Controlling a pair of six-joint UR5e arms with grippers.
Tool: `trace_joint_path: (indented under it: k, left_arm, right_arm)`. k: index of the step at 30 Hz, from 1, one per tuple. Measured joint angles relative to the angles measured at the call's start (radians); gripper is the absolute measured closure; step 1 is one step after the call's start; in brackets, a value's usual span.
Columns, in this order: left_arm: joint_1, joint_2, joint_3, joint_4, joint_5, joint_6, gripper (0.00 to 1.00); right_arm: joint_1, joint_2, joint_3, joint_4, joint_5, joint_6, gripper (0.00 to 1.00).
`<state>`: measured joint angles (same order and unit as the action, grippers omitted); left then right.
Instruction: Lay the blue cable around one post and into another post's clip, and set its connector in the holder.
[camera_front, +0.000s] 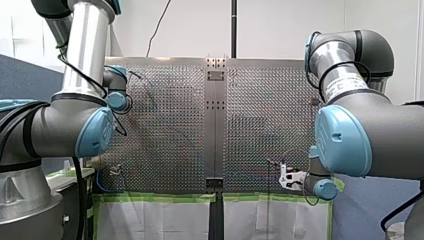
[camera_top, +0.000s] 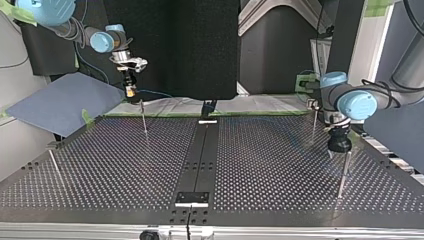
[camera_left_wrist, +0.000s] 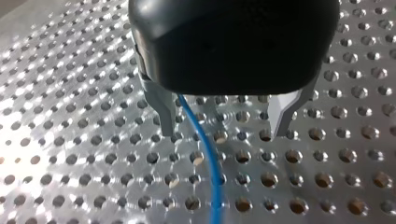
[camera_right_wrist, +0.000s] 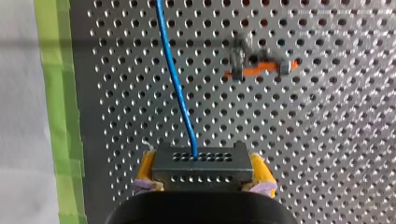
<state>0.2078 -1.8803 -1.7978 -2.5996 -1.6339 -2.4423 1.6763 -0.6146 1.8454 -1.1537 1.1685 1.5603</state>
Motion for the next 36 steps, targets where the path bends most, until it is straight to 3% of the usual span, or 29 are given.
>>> trace_joint_path:
  k: [9,16,27,33,36]
  left_arm:
    - [0.009,-0.002,-0.033,0.034,-0.01,-0.02,0.0]
    - [0.01,-0.002,-0.036,0.024,-0.016,-0.018,0.0]
    - [0.011,-0.002,-0.055,0.021,-0.013,-0.023,0.0]
    - [0.012,-0.002,-0.058,0.014,0.007,-0.039,0.0]
    - [0.013,-0.003,-0.059,0.01,0.023,-0.054,0.0]
  right_arm:
    - [0.0,0.0,0.0,-0.001,-0.077,0.006,1.0]
    - [-0.019,0.0,0.0,0.0,-0.12,0.023,1.0]
    - [-0.07,0.003,0.0,0.011,-0.049,0.061,1.0]
    - [-0.084,0.006,-0.002,0.01,-0.018,0.073,1.0]
    - [-0.1,0.02,-0.005,-0.005,-0.005,0.087,1.0]
